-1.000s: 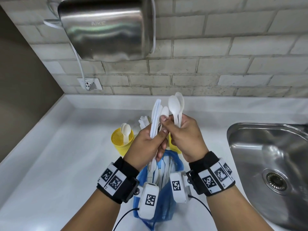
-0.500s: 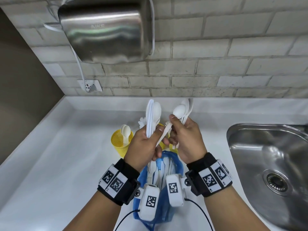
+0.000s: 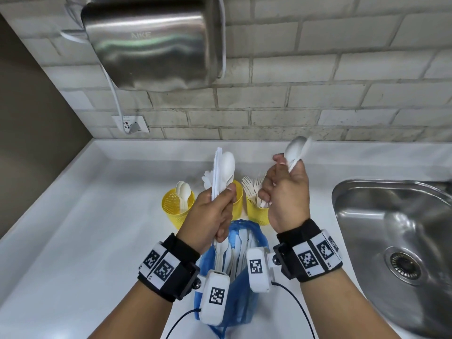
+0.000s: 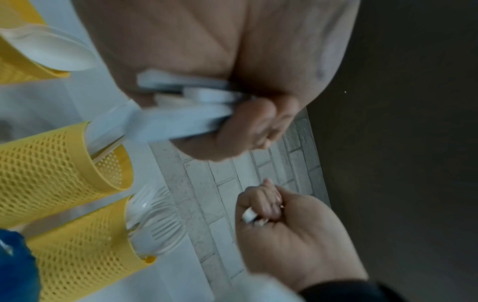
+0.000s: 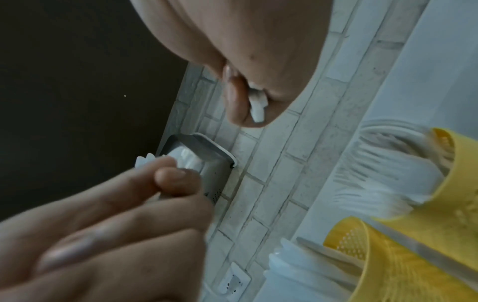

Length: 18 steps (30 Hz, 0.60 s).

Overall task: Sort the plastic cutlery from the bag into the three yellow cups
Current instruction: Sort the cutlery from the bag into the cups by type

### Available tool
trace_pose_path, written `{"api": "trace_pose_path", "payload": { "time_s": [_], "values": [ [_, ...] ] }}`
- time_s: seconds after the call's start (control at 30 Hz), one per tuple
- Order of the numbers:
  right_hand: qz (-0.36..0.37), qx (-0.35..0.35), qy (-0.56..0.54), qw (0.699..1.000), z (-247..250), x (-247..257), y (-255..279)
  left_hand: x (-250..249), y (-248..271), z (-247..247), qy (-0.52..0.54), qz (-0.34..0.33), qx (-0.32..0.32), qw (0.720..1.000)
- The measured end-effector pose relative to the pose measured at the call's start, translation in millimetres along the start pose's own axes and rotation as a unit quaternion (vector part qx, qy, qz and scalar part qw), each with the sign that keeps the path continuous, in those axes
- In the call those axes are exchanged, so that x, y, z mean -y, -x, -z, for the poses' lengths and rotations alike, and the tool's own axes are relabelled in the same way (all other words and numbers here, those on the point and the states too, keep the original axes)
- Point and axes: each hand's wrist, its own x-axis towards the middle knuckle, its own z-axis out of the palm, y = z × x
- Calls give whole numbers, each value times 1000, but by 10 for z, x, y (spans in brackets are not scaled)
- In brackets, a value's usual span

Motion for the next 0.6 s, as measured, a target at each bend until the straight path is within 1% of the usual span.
{"api": "trace_pose_path", "payload": {
  "time_s": [0.07,0.13,0.17,0.2,0.27,0.37,0.43,0.5,0.6],
  "values": [
    [-27,67,79,994,3,41,29,-51,16,-7,50,15,40,998],
    [-49,158,164,972,-27,68,100,-96,15,-22,95,29,80,992],
    [-50,192,179,964,-44,73,130,-108,8,-25,116,40,97,988],
    [-47,211,177,960,-56,73,143,-116,0,-22,136,53,111,983],
    [-40,215,160,962,-53,68,133,-124,-10,5,170,76,137,973],
    [-30,184,133,973,-51,61,118,-127,-13,55,181,82,157,967],
    [-22,163,97,982,-69,74,130,-116,-15,61,165,77,149,972],
    [-20,139,73,987,-86,72,140,-104,-9,50,145,68,128,979],
    [-49,134,85,986,-80,23,129,-96,6,18,122,50,105,986]
  ]
}}
